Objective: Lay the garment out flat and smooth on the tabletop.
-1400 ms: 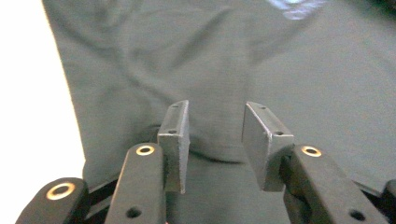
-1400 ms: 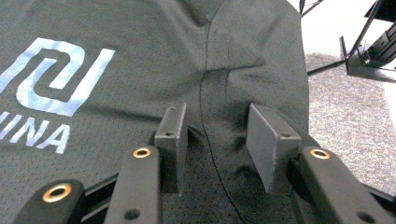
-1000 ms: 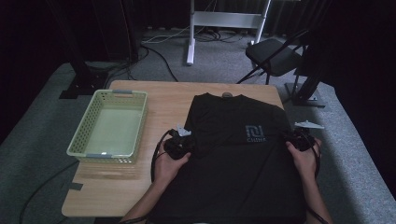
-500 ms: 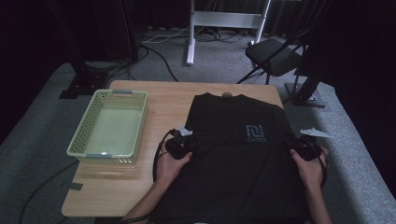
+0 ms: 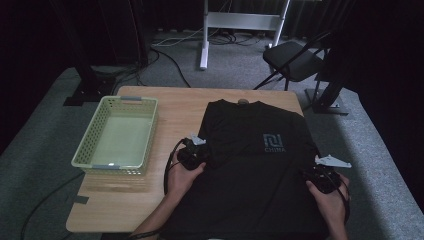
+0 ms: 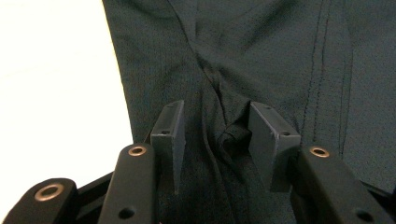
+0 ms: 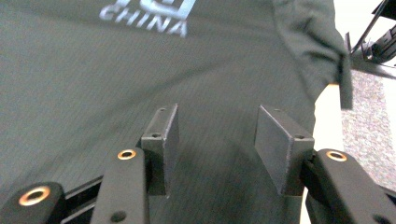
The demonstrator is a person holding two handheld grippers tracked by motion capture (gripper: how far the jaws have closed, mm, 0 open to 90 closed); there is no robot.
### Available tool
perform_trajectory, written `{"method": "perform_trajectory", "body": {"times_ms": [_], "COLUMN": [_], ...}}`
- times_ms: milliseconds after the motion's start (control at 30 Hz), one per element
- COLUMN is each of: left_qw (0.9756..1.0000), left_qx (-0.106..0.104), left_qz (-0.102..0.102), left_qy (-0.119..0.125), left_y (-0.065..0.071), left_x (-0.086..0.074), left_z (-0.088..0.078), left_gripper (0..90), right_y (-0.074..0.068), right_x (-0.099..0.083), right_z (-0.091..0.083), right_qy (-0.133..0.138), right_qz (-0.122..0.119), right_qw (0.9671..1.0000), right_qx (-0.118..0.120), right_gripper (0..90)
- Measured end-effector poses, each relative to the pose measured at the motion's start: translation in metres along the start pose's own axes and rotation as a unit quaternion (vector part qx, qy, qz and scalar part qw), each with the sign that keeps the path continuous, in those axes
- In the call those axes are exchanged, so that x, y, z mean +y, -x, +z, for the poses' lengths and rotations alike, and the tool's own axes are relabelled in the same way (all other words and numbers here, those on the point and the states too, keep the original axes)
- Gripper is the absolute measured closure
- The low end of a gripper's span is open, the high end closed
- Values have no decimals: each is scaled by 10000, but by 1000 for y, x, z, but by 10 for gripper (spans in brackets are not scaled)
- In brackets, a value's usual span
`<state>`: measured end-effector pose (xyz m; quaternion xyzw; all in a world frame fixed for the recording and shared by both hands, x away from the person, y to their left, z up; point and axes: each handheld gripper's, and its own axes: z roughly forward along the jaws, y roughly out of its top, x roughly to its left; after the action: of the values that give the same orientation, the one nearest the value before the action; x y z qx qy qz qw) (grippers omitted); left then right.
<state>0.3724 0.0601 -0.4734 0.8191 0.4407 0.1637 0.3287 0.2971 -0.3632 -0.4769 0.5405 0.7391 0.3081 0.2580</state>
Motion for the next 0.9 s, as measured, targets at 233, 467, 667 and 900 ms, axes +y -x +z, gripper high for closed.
{"method": "perform_trajectory", "body": {"times_ms": [233, 467, 667, 900], "left_qw": [10000, 9999, 9998, 9999], "left_qx": [12, 45, 16, 46], "left_qz": [-65, -129, -192, -149], "left_qy": [18, -6, -26, -33], "left_y": [0, 2, 6, 8], "left_x": [0, 0, 1, 2], "left_z": [0, 0, 1, 1], "left_gripper": [591, 591, 593, 649], "right_y": [9, 22, 35, 38], "right_x": [-10, -11, -9, -10], "right_z": [-1, 0, 2, 2], "right_qy": [-68, -33, -60, -42], "right_qz": [227, 189, 213, 239], "right_qw": [9996, 9996, 9995, 9995], "right_qx": [146, 202, 225, 196], "right_gripper": [530, 550, 554, 553]}}
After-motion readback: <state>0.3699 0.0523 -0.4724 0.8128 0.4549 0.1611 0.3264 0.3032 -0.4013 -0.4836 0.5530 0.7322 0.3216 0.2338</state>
